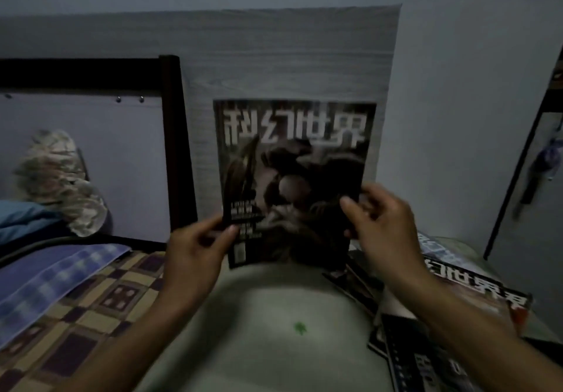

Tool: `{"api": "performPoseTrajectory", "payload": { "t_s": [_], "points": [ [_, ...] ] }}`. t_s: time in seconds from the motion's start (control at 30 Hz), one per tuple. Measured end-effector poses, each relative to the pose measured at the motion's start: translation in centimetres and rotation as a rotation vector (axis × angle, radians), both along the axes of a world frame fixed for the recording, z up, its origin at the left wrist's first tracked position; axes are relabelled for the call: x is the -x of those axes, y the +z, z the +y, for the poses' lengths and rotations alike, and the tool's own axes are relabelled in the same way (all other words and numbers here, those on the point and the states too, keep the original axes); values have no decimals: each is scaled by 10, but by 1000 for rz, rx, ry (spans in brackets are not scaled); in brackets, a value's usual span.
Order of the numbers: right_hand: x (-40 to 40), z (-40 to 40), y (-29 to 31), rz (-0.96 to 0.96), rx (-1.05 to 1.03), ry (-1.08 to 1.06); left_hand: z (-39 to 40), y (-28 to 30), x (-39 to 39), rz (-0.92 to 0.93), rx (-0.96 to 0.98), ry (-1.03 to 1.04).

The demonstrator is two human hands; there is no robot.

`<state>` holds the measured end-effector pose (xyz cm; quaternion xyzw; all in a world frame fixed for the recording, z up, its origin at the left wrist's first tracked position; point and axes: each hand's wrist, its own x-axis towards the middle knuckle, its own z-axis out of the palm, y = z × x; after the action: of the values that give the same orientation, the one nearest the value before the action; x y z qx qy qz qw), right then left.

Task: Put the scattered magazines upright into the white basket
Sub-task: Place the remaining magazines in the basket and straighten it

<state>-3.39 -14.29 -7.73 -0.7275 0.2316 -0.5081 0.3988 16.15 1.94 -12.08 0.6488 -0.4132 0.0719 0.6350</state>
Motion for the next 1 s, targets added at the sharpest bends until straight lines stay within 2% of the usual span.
{"api": "performPoseTrajectory", "payload": {
  "t_s": [0.1, 0.2, 0.4, 0.5, 0.57, 0.67, 0.77, 0.93, 1.0],
  "points": [
    [-38, -41, 39, -72, 9, -19, -45, 37, -41, -67, 40, 14],
    [-75, -80, 45, -68, -52, -3, -89, 43, -79, -125, -27, 62],
    [-124, -128, -8, 120, -135, -34, -123, -8, -126, -249, -240, 176],
    [-126, -138, -38, 250, -21, -133, -125, -21, -132, -239, -326, 114],
    [-124, -141, -45, 296, 78, -193, -126, -10, -140, -221, -471, 87],
    [-126, -141, -45, 365, 136, -253, -135, 16, -150, -249, -807, 108],
    [-128, -136, -51, 320, 136, -316, -148, 25, -144, -383, -963, 203],
    [-136, -126, -56, 133, 216, -444, -147, 23, -152, -278, -1009, 96],
    [-139, -130, -54, 172, 242, -462, -147, 19, -153, -208, -983, 87]
  ]
}}
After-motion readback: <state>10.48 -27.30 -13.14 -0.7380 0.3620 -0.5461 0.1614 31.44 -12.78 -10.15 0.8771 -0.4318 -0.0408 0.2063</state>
